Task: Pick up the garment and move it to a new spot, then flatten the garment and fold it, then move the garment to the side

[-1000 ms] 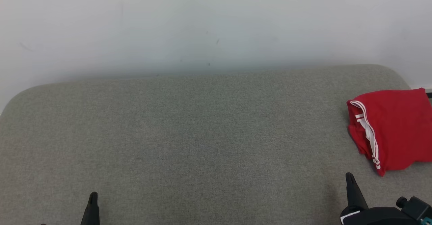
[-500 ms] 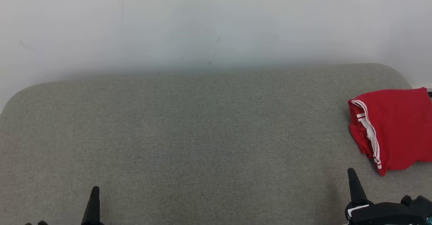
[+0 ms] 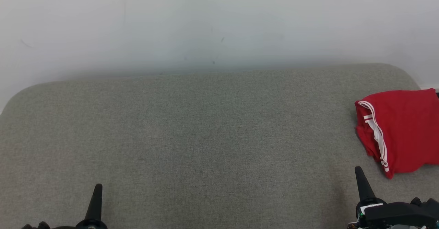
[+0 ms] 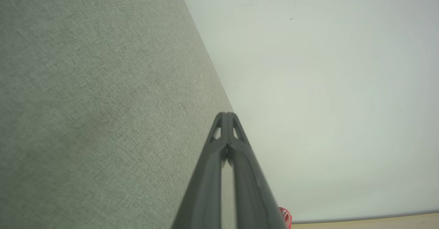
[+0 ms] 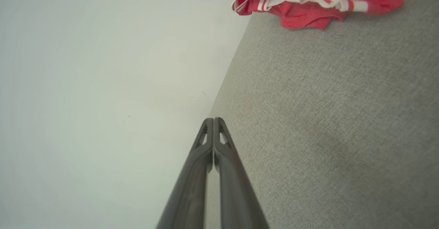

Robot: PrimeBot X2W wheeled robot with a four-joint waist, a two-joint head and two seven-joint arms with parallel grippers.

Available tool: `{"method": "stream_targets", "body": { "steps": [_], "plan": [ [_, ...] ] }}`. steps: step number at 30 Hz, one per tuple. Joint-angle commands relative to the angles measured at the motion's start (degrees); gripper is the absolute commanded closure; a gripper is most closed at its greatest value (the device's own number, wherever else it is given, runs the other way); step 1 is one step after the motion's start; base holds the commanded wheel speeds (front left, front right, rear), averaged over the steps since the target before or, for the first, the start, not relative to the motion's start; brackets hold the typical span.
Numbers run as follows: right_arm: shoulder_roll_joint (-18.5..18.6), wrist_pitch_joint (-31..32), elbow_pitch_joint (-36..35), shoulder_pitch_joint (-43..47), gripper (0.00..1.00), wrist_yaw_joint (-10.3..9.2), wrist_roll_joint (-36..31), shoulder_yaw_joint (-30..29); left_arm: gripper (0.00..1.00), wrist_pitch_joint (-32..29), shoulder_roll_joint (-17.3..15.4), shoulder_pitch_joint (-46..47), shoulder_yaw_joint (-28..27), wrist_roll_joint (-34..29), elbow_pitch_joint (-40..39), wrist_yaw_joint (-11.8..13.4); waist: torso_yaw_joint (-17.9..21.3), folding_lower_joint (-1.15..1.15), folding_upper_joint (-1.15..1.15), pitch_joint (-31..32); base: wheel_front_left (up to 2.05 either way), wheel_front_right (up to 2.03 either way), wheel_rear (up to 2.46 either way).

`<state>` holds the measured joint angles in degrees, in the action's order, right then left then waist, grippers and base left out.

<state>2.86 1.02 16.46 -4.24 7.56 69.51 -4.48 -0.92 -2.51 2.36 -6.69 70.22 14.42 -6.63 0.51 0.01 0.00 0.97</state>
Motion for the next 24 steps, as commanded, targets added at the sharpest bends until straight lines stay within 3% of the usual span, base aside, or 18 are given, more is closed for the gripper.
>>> {"method": "stream_targets", "body": {
  "steps": [1,24],
  "plan": [
    [0.0,0.4,-0.7,-0.9,1.00,-0.09,1.8,-0.3,1.00,-0.4,-0.4,1.3,0.0,1.5,-0.6,-0.4,0.0,0.00,0.00,0.0,0.00,0.00,0.00],
    [0.0,3.1,-1.7,-1.6,1.00,-0.11,12.8,-1.2,1.00,-3.2,-0.4,2.8,0.1,12.3,-0.5,-0.7,-0.3,0.00,0.00,-0.6,0.00,0.00,0.00]
  ]
}}
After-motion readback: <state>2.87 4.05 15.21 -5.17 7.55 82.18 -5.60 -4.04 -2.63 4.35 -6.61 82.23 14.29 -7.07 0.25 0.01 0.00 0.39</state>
